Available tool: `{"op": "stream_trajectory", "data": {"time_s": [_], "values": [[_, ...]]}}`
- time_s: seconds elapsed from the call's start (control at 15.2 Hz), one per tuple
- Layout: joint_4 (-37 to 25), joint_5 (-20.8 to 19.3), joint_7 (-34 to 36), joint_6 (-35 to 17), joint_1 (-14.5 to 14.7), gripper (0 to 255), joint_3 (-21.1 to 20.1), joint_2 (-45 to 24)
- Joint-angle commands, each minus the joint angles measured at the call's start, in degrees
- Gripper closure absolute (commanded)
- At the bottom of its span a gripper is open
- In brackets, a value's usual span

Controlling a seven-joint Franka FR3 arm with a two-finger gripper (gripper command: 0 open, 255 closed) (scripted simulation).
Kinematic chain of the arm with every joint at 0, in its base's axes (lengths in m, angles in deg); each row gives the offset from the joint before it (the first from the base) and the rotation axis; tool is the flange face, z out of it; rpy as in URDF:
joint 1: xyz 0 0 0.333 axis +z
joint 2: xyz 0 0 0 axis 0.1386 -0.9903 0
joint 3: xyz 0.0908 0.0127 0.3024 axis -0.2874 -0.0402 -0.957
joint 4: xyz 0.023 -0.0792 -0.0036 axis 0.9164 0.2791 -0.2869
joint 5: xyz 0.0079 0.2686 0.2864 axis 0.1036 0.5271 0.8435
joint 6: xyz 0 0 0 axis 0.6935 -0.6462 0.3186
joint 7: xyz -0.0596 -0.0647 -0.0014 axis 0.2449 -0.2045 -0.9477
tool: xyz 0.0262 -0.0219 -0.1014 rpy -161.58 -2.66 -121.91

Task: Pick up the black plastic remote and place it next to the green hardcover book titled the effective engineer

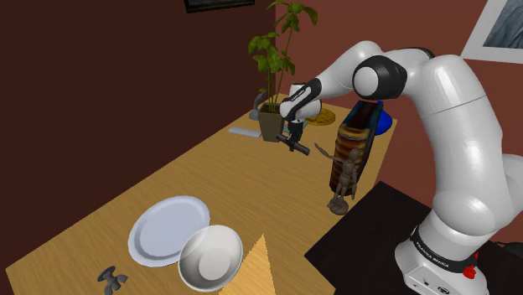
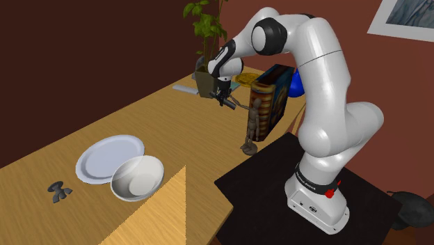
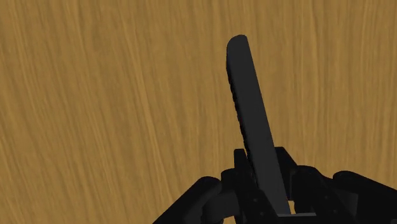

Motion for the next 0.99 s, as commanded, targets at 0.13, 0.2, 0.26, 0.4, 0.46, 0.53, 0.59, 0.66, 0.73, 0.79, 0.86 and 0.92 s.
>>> {"op": "stream_trajectory", "data": {"time_s": [0.13,0.2,0.26,0.4,0.46,0.53,0.59,0.66,0.73,0.79,0.86,0.92], "values": [[-0.1,0.0,0.0,-0.1,-0.2,255,0.2,-0.2],[-0.1,0.0,0.0,-0.1,-0.2,255,0.2,-0.2],[0.1,0.0,0.1,-0.2,-0.2,0,0.2,0.0],[0.3,0.0,0.0,-0.2,-0.2,0,0.2,0.1],[0.2,0.0,0.1,-0.2,-0.2,0,0.2,0.1],[0.3,0.0,0.0,-0.2,-0.2,0,0.2,0.1],[-0.1,0.0,0.0,-0.1,-0.2,0,0.2,-0.2],[0.1,-0.2,0.1,1.1,-0.2,0,0.3,1.2],[0.1,-0.3,0.1,2.3,-0.3,0,0.4,2.4],[0.0,-0.4,0.2,3.6,-0.3,0,0.5,3.7],[-0.1,-0.5,0.3,4.6,-0.3,0,0.6,4.6],[0.0,-0.5,0.3,4.6,-0.3,0,0.6,4.6]]}}
